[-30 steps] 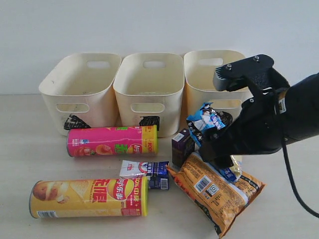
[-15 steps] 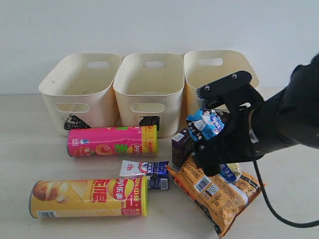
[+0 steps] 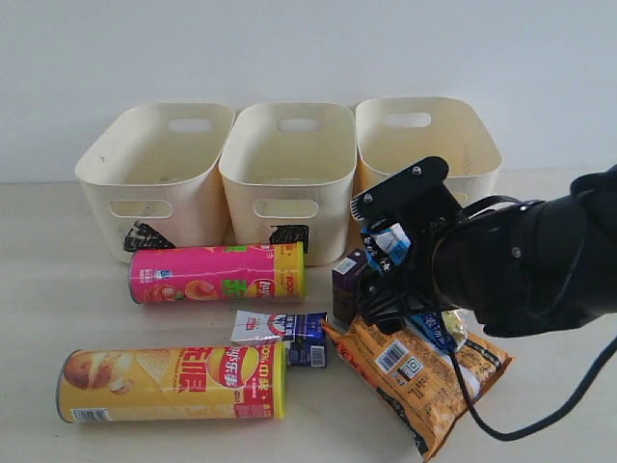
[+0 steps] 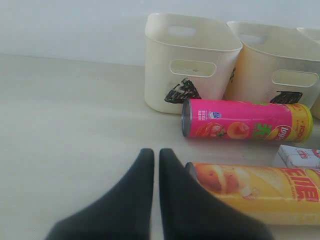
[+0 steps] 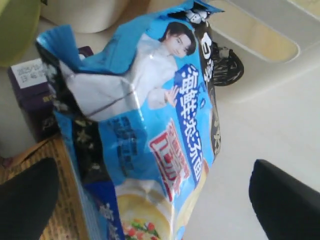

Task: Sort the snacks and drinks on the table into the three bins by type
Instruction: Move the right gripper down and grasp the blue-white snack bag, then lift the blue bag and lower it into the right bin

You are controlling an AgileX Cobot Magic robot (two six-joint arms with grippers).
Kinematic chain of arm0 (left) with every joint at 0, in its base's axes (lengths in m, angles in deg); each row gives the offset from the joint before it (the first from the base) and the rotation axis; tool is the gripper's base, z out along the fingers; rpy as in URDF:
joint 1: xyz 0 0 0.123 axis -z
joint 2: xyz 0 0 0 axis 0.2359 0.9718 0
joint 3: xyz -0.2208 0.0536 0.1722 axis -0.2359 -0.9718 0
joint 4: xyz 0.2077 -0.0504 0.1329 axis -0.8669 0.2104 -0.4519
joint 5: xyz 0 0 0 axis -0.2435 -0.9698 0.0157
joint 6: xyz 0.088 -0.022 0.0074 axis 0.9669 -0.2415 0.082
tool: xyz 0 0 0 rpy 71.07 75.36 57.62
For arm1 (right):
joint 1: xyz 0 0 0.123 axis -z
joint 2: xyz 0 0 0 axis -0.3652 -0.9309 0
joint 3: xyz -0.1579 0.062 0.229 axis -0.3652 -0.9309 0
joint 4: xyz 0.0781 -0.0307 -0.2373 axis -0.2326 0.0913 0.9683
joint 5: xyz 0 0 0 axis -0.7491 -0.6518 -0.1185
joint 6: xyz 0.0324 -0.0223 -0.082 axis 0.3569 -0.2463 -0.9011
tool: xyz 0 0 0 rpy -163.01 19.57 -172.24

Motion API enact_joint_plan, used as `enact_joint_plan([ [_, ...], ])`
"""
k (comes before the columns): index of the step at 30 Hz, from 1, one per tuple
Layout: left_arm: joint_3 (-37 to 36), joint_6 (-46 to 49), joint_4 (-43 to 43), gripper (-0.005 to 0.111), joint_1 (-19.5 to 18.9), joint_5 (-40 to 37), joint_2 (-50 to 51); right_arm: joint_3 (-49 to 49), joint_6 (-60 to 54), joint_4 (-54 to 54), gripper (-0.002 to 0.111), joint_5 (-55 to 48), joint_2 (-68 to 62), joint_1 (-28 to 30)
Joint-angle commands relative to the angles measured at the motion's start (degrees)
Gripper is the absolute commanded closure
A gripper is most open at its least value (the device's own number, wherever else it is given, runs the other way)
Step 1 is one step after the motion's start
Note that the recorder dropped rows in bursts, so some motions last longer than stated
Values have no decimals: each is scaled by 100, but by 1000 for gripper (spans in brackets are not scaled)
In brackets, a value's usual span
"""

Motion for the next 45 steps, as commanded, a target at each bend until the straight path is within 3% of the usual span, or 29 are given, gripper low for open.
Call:
enact_joint_plan([
  [1, 12, -53, 48, 102, -13, 8, 19, 27, 955, 1230, 14, -211, -434, 10],
  [5, 12, -53, 48, 102, -13, 8, 19, 27, 1912, 2152, 14, -444, -882, 10],
  [8, 12, -53, 48, 102, -13, 8, 19, 36, 2315, 2278, 27, -508, -999, 10],
  [10, 12, -53, 48, 102, -13, 8, 19, 36, 2474, 2278, 43, -498, -1024, 10],
  [12, 12, -53, 48, 102, -13, 8, 19, 36, 2525, 2278, 71, -498, -1024, 10],
  [13, 12, -53, 48, 102, -13, 8, 19, 36, 2525, 2278, 94, -498, -1012, 10],
  [14, 12, -53, 48, 102, -13, 8, 19, 36, 2525, 2278, 106, -484, -988, 10],
  [24, 12, -53, 48, 102, -13, 8, 19, 25, 2084, 1122, 108, -152, 15, 10],
  [35, 12, -53, 48, 102, -13, 8, 19, 25, -908, -2235, 108, -132, 1421, -1],
  [45, 12, -53, 48, 102, -13, 8, 19, 116, -1579, -2569, 108, -76, 2765, 9],
])
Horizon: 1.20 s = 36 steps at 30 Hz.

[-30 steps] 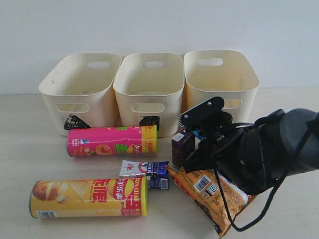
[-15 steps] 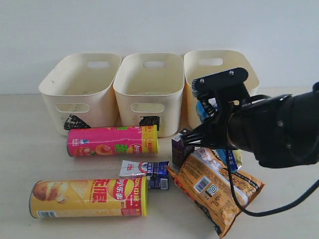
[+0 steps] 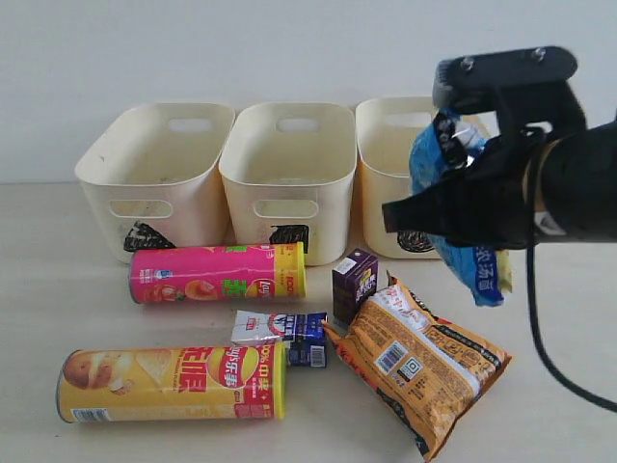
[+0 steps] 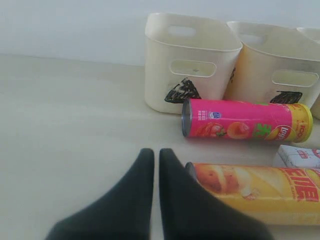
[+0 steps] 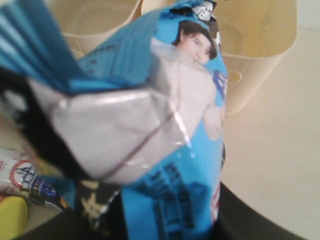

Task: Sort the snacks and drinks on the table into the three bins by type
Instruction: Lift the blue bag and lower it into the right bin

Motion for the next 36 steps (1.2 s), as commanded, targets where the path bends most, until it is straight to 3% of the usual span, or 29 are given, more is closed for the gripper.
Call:
enact_joint_plan([
  [1, 12, -53, 48, 102, -13, 8, 19, 183, -372, 13, 108, 15, 561, 21],
  [8, 12, -53, 48, 102, -13, 8, 19, 969, -1160, -830, 108, 689, 488, 1111],
  [13, 12, -53, 48, 102, -13, 8, 19, 1411, -2541, -2734, 108, 1263, 98, 2195],
  [17, 12, -53, 48, 102, -13, 8, 19, 1822, -3545, -4340, 108, 1553, -497, 2679],
  [23, 12, -53, 48, 102, -13, 8, 19, 2984, -5271, -6132, 108, 1010, -1730, 2874],
  [31, 12, -53, 48, 102, -13, 8, 19, 5159, -5629, -6136, 108, -253, -3297, 2874],
  [36, 12, -53, 48, 102, -13, 8, 19, 5513, -5629, -6136, 108, -220, -3778, 2874],
])
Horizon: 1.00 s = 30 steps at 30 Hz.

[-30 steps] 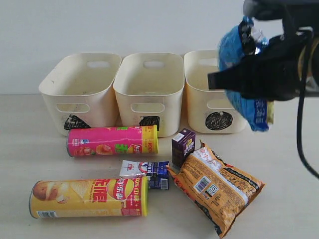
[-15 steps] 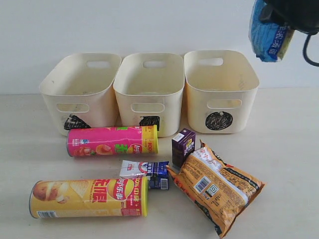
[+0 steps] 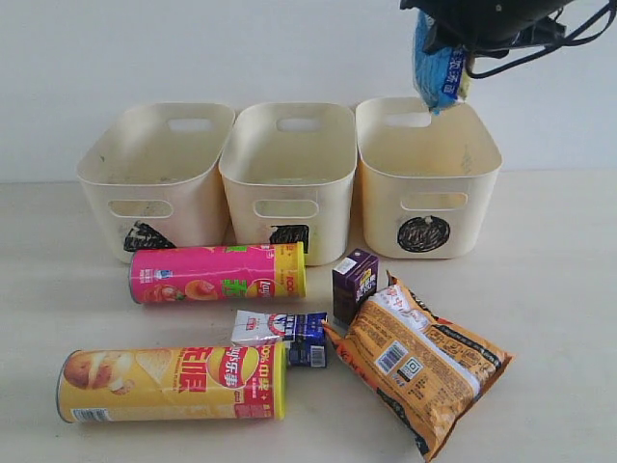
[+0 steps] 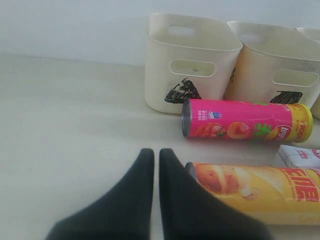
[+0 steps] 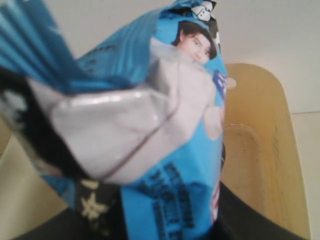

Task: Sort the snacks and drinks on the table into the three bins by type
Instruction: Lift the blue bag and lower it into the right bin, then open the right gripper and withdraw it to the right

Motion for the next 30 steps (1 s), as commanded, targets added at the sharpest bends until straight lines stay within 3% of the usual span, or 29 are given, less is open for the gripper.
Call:
enact_joint_plan([
  [1, 12, -53, 48, 102, -13, 8, 19, 240, -67, 17, 108, 81, -324, 49],
  [7, 12, -53, 48, 102, -13, 19, 19, 240, -67, 14, 103, 281, -572, 49],
  [9, 12, -53, 48, 102, -13, 19, 19, 240, -67, 14, 91, 291, -642, 49],
  [15, 12, -53, 48, 102, -13, 19, 19, 240, -67, 14, 39, 242, -827, 49],
  [18, 12, -53, 48, 102, -13, 19, 19, 240, -90, 14, 29, 242, -827, 49],
  [26, 12, -53, 48, 102, -13, 19, 19, 240, -168, 14, 31, -62, -364, 49],
  [28, 12, -53, 48, 102, -13, 19, 19, 240, -337, 33, 42, -348, -182, 49],
  [30, 12, -53, 48, 102, -13, 19, 19, 240, -625, 33, 62, -741, -7, 49],
])
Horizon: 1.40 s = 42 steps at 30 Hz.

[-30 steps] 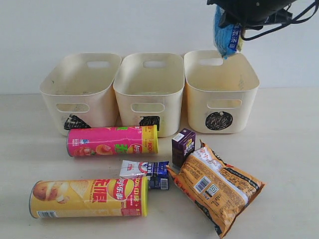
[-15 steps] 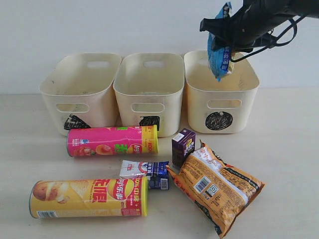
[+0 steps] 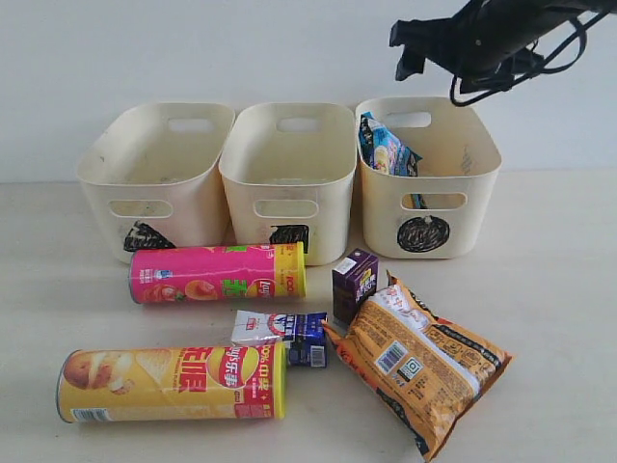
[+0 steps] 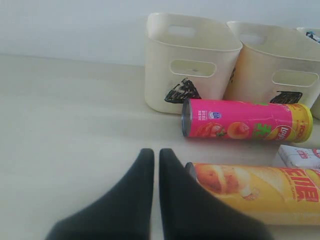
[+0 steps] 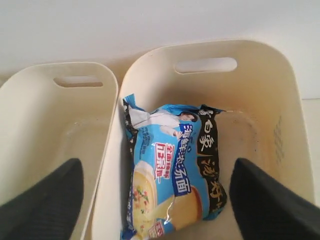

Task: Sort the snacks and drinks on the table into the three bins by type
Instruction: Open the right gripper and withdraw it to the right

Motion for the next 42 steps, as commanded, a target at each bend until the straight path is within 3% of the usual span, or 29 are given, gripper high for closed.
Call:
enact_joint_plan([
  [1, 12, -53, 48, 102, -13, 19, 19, 45, -563, 33, 75, -761, 451, 49],
  [3, 12, -53, 48, 102, -13, 19, 19, 45, -849, 33, 105, -1181, 569, 49],
  [4, 12, -53, 48, 102, -13, 19, 19, 45, -906, 33, 107, -1351, 601, 49],
  [15, 12, -53, 48, 102, -13, 19, 19, -769, -950, 33, 107, -1445, 1166, 39],
  [26, 12, -53, 48, 102, -13, 19, 19, -4748, -950, -510, 107, 163, 4525, 20],
  [35, 12, -53, 48, 102, -13, 19, 19, -6008, -1671, -972, 107, -687, 5353, 8],
  [42, 12, -53, 48, 102, -13, 19, 19, -6190, -2238, -1095, 107, -789, 5290, -1029],
])
